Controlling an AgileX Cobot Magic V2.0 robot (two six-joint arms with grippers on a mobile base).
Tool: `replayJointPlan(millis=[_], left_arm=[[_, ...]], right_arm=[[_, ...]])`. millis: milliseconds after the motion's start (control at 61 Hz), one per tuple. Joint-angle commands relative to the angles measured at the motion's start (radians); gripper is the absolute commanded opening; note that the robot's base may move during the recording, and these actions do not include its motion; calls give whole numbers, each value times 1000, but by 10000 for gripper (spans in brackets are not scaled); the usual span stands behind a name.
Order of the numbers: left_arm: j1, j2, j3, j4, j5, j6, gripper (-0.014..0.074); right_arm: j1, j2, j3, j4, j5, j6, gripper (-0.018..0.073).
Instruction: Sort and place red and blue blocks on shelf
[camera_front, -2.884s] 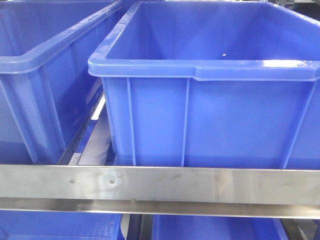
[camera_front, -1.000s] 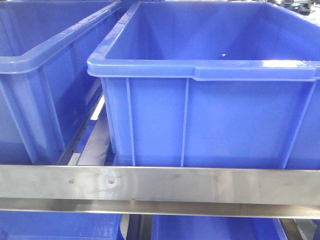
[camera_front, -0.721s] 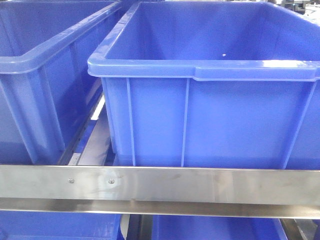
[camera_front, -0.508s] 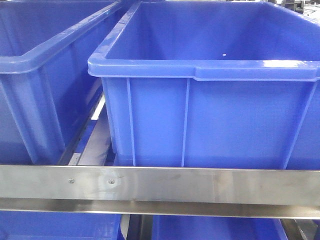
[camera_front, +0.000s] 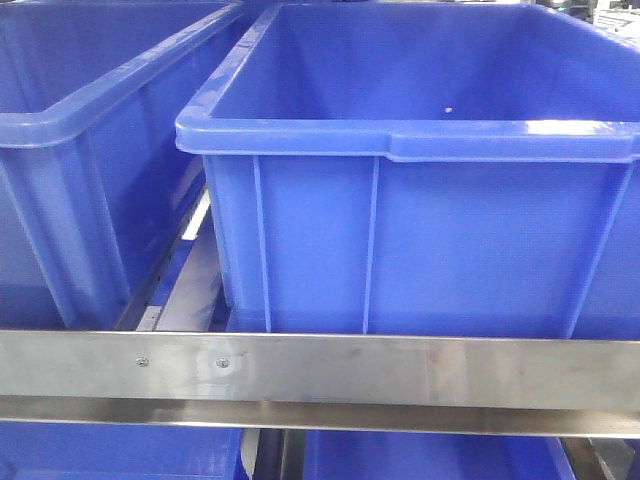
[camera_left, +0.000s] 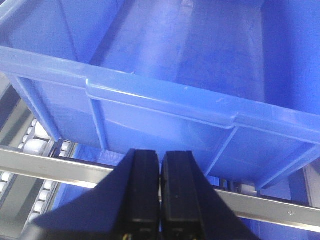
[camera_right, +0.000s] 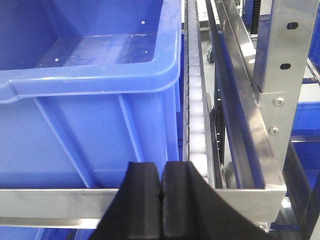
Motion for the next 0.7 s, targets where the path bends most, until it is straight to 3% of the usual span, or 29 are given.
replayJointPlan(millis=[0, 688], left_arm=[[0, 4, -27, 8, -79, -1, 135], [0, 4, -27, 8, -79, -1, 135]], right_arm=[[-7, -20, -21, 1, -85, -2, 53], [-7, -20, -21, 1, -85, -2, 53]])
